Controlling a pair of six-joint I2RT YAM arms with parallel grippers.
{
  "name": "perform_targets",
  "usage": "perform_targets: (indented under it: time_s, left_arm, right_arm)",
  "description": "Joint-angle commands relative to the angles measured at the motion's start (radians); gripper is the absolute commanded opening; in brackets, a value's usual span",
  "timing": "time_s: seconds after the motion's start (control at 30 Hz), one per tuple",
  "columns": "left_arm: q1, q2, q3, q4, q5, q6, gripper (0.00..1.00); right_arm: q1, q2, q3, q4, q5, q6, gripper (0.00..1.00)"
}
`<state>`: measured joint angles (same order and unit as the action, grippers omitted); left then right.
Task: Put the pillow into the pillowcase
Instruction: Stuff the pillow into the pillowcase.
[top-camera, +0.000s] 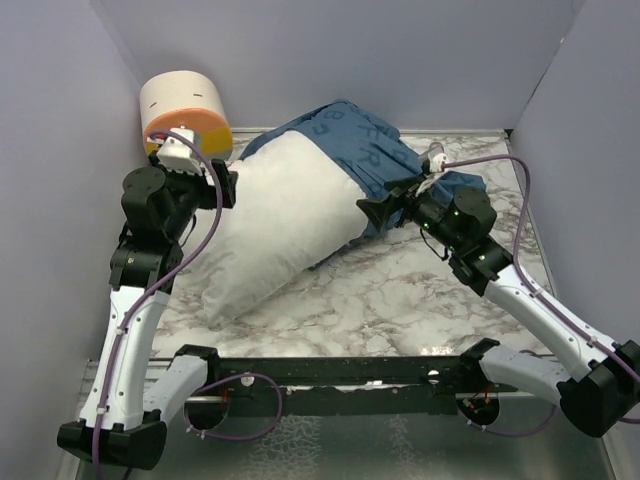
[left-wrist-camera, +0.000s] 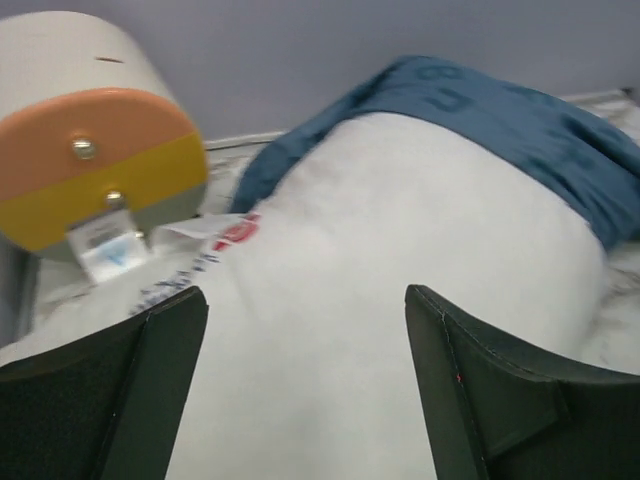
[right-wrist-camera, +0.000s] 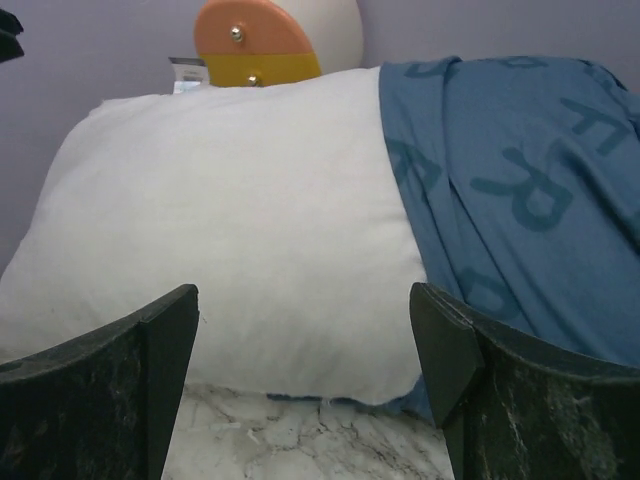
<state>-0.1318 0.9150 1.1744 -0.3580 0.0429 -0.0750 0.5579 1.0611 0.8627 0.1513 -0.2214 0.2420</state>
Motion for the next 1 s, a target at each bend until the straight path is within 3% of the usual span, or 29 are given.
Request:
perform_targets:
  time_s: [0.0, 0.07, 0.2, 0.3, 0.4, 0.5, 0.63, 0.8, 0.87, 0.9, 0.93, 0.97]
  left_arm:
    - [-0.018, -0.035, -0.073, 0.025, 0.476, -0.149, 0.8]
    - [-0.087, -0.055, -0.121, 0.045, 0.48, -0.133, 0.8]
    - [-0.354, -0.084, -0.195, 0.041, 0.259, 0.01, 0.82]
    - [-0.567, -0.027, -0.198, 0.006, 0.03, 0.112, 0.84]
    - [-0.747, 0.07, -0.183, -0.021, -0.305, 0.23, 0.9]
    - [-0.796, 0.191, -0.151, -0.045, -0.509, 0.307, 0.93]
    - [-0.797, 0.343, -0.127, -0.05, -0.677, 0.399, 0.95]
    - [-0.764, 0.462, -0.131, -0.015, -0.734, 0.495, 0.95]
    - [-0.734, 0.48, -0.14, 0.007, -0.682, 0.501, 0.89]
    - [-0.717, 0.486, -0.146, 0.015, -0.637, 0.501, 0.81]
    - [-0.695, 0.49, -0.152, 0.027, -0.585, 0.495, 0.66]
    - [-0.673, 0.491, -0.153, 0.03, -0.534, 0.489, 0.44]
  right_arm:
    - [-0.012, -0.075, -0.069, 0.011, -0.017, 0.022, 0.88]
    - [-0.02, -0.112, -0.125, 0.021, -0.012, 0.051, 0.88]
    - [-0.047, -0.166, -0.237, 0.026, 0.018, 0.119, 0.87]
    - [-0.078, -0.173, -0.292, 0.031, 0.031, 0.164, 0.86]
    - [-0.118, -0.159, -0.315, 0.03, 0.026, 0.19, 0.86]
    - [-0.156, -0.149, -0.329, 0.037, 0.004, 0.209, 0.85]
    - [-0.185, -0.137, -0.339, 0.045, -0.016, 0.217, 0.85]
    - [-0.195, -0.111, -0.319, 0.05, -0.02, 0.199, 0.84]
    - [-0.194, -0.081, -0.292, 0.057, -0.018, 0.177, 0.83]
    - [-0.194, -0.06, -0.274, 0.061, -0.023, 0.164, 0.83]
    - [-0.194, -0.031, -0.25, 0.064, -0.032, 0.15, 0.83]
    - [-0.194, -0.001, -0.225, 0.064, -0.045, 0.136, 0.82]
